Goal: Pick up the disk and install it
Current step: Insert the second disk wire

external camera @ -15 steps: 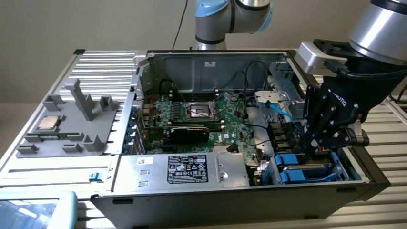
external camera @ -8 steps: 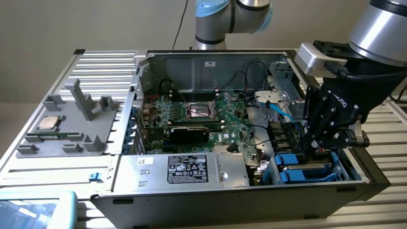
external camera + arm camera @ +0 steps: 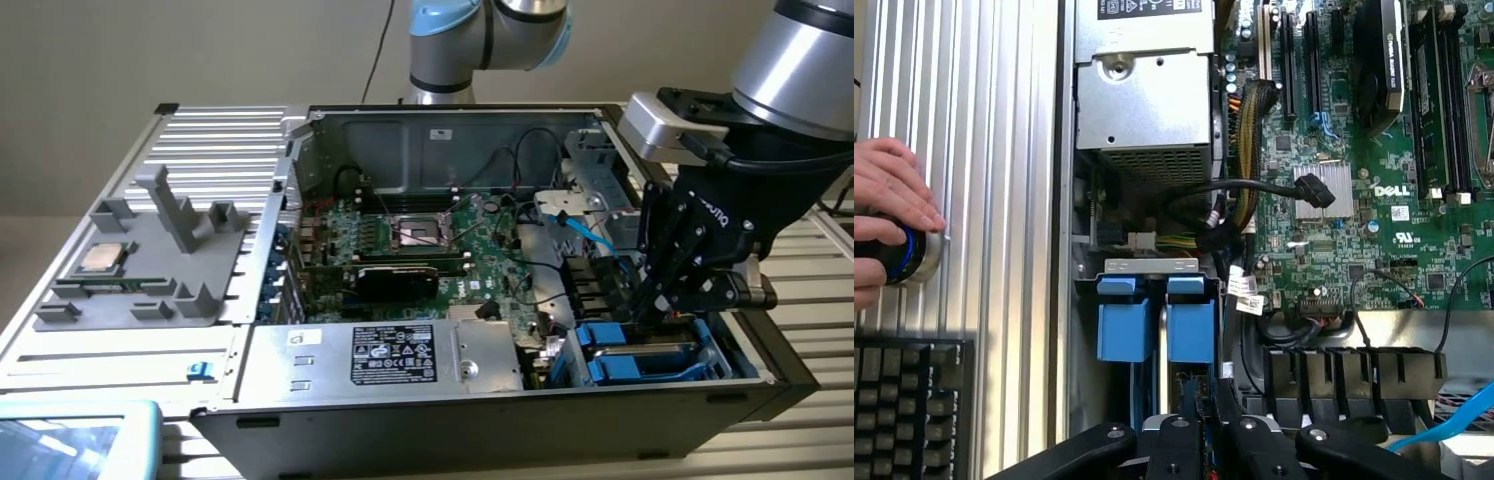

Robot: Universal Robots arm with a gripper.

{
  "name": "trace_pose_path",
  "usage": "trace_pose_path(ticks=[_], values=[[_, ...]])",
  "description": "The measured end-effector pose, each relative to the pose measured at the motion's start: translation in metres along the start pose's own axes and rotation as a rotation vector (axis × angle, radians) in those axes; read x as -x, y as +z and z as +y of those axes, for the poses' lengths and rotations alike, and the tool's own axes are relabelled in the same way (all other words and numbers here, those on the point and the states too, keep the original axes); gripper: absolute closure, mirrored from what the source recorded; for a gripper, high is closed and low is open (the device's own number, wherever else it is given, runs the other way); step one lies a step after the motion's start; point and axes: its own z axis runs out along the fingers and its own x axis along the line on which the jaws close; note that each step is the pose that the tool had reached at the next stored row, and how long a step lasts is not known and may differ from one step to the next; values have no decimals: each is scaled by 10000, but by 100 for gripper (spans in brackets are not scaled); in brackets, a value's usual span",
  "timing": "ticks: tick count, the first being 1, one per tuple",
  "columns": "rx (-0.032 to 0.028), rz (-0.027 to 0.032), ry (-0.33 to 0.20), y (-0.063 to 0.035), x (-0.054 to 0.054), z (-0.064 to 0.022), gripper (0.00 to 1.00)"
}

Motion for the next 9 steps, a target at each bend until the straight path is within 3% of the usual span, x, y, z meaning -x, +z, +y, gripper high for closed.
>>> trace_pose_path(ticks=[3,9], values=[[-65,2,-6,4,0,-1,84],[-70,1,-11,17,-5,1,84]])
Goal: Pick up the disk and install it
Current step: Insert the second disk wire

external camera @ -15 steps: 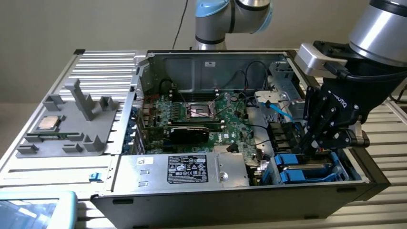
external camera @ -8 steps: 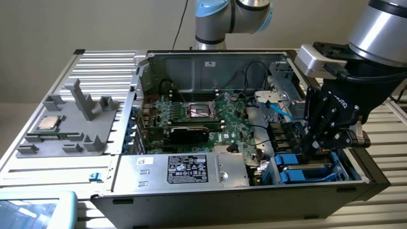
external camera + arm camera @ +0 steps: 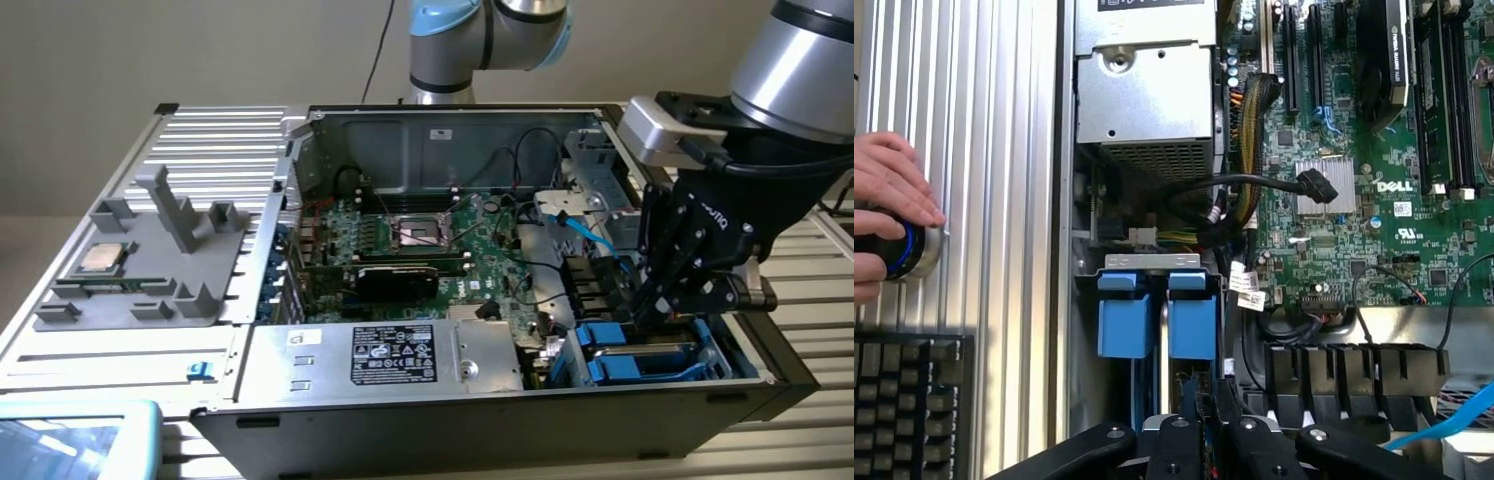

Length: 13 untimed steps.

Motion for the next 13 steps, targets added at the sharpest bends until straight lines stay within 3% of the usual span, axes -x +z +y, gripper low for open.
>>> trace_pose_path(ticks=[13], values=[[-9,-2,-2,32,2,9,84]])
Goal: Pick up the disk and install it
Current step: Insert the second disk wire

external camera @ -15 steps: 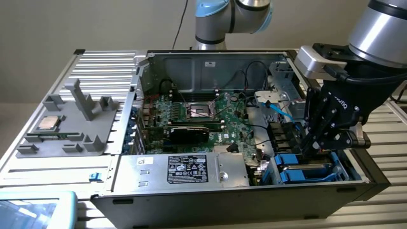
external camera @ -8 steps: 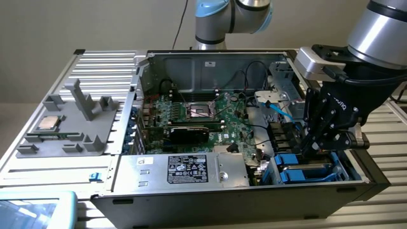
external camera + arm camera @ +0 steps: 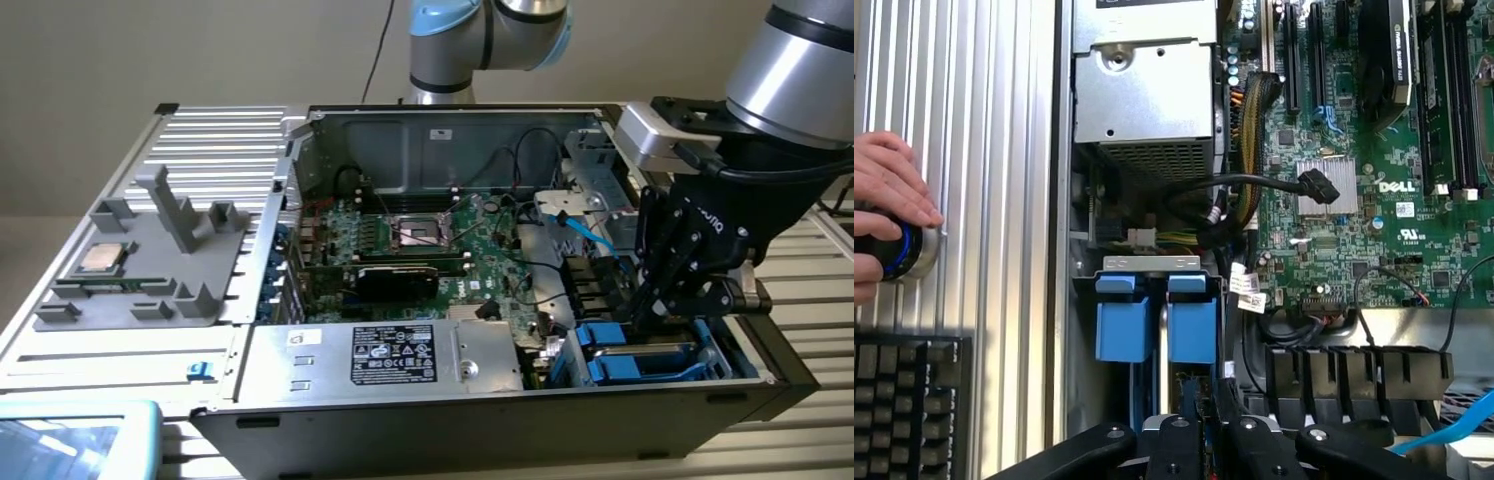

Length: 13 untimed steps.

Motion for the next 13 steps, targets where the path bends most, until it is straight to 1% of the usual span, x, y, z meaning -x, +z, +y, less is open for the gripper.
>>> trace_pose_path(ticks=[3,8,13], values=[[-19,0,0,3,3,1,84],[-83,-2,6,5,9,1,84],[-100,1,8,12,10,5,84]])
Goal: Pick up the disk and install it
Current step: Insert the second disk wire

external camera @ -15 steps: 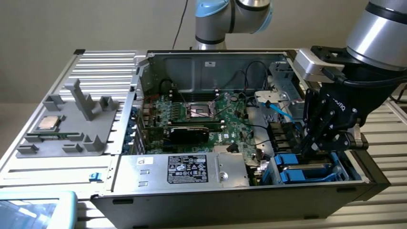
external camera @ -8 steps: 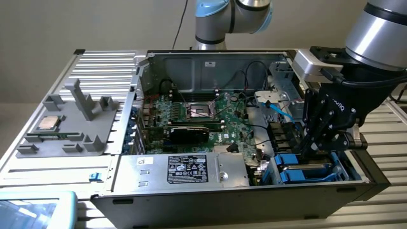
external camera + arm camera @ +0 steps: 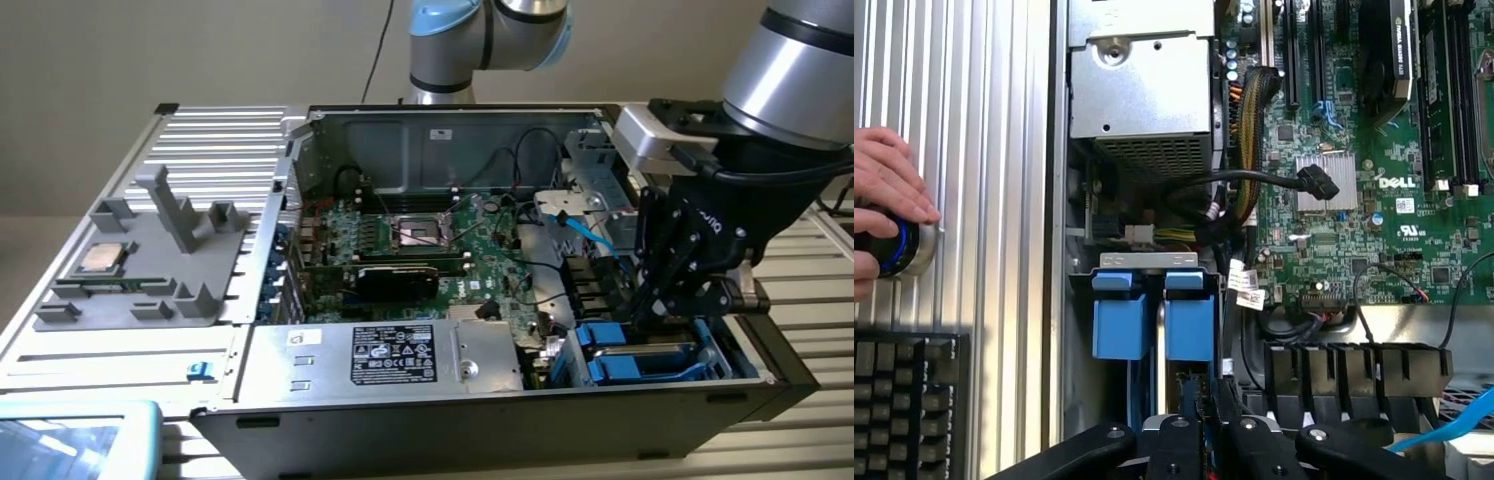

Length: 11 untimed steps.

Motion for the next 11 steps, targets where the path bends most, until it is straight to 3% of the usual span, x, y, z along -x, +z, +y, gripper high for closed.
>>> trace_pose_path(ticks=[11], values=[[0,-2,0,17,1,2,84]])
